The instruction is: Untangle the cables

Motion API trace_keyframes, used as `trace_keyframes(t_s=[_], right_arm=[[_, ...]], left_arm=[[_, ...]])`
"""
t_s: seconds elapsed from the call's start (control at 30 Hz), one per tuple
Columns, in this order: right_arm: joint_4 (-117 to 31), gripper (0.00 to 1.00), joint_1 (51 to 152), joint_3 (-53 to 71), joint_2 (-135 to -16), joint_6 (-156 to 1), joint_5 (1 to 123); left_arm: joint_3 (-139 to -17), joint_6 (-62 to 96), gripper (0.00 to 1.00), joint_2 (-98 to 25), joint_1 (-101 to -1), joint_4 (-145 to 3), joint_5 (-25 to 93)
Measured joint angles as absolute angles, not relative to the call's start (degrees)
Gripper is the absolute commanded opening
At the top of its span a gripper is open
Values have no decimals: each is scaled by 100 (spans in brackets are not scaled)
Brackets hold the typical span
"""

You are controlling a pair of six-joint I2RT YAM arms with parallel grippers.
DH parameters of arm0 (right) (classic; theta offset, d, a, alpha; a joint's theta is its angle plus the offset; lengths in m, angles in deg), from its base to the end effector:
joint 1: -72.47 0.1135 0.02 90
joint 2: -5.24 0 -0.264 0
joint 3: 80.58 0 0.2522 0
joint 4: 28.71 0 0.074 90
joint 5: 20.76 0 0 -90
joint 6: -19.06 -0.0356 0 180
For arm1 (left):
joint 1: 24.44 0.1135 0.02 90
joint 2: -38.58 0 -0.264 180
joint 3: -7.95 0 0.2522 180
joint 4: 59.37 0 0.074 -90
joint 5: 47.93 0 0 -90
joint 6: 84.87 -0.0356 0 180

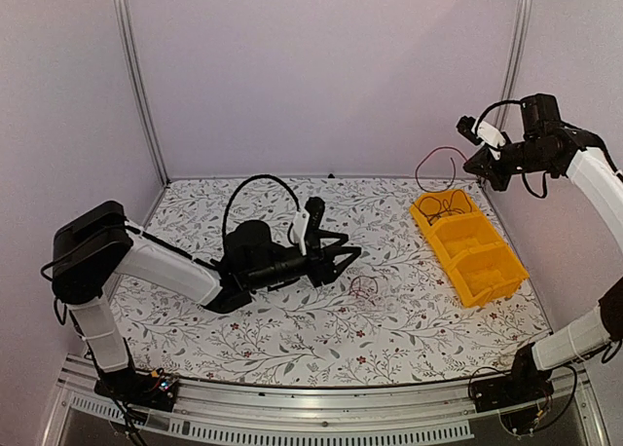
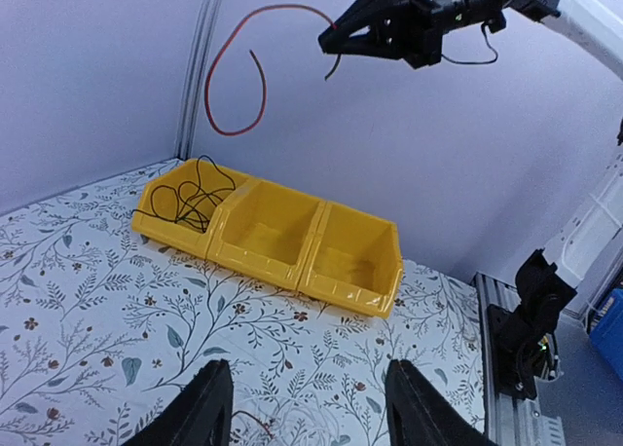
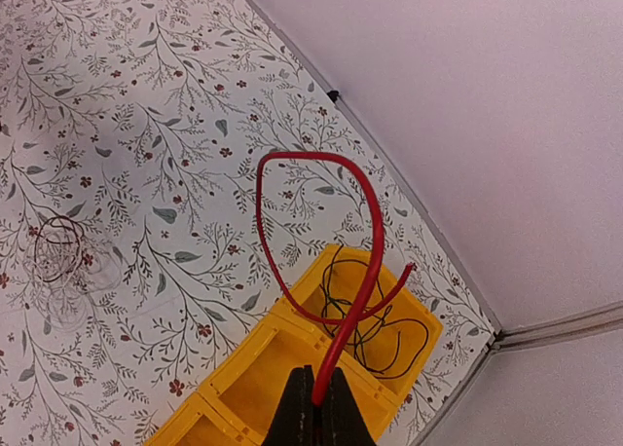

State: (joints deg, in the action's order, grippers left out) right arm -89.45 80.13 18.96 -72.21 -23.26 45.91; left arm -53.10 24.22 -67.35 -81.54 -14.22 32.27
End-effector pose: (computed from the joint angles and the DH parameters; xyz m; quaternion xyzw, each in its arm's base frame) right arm 0.2753 0.0512 0.3994 -0.4875 0.7410 0.0260 0.4611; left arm 0.2015 -0.3226 0.1899 0.2861 0.6448 -0.4831 0.5186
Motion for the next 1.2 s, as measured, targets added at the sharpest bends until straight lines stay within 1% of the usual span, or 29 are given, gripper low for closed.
trace_keyframes(t_s=[0.13, 0.3, 0.5, 0.73, 0.77, 0.8, 0.83, 0.9, 0.97, 1.07, 1.2], right_arm=[[-8937, 0, 7404, 1496, -7256, -1967, 4604], [-8954, 0, 6903, 1212, -7466, -1377, 4801], [-8897, 0, 6864, 713, -7847, -752, 5454], [-8506, 0, 6864, 184, -8225, -203, 6055], [-8453, 3, 6864, 165, -8282, -160, 6101], [-8392, 9, 6864, 165, -8356, -125, 6138], [-8335, 12, 6864, 165, -8417, -114, 6156], [-8228, 14, 6864, 165, -8572, -85, 6193], [-8202, 14, 6864, 200, -8723, -114, 6204], [-8266, 12, 6864, 324, -8876, -162, 6116], [-8421, 14, 6864, 670, -8883, -280, 5806]], left_arm=[[-5310, 2229, 55, -6217, -8154, -1881, 3467], [-5297, 2057, 55, -5968, -8154, -2475, 3843], [-5220, 1954, 55, -5769, -8154, -2814, 4066], [-5194, 1722, 57, -5281, -8154, -3216, 4370], [-5176, 1692, 57, -5198, -8154, -3249, 4420], [-5168, 1666, 57, -5137, -8152, -3282, 4459], [-5165, 1628, 58, -5091, -8154, -3314, 4499], [-5165, 1585, 57, -5021, -8152, -3400, 4584], [-5165, 1561, 57, -5002, -8152, -3498, 4628], [-5165, 1515, 58, -5002, -8152, -3703, 4698], [-5165, 1469, 58, -5002, -8152, -3828, 4776]])
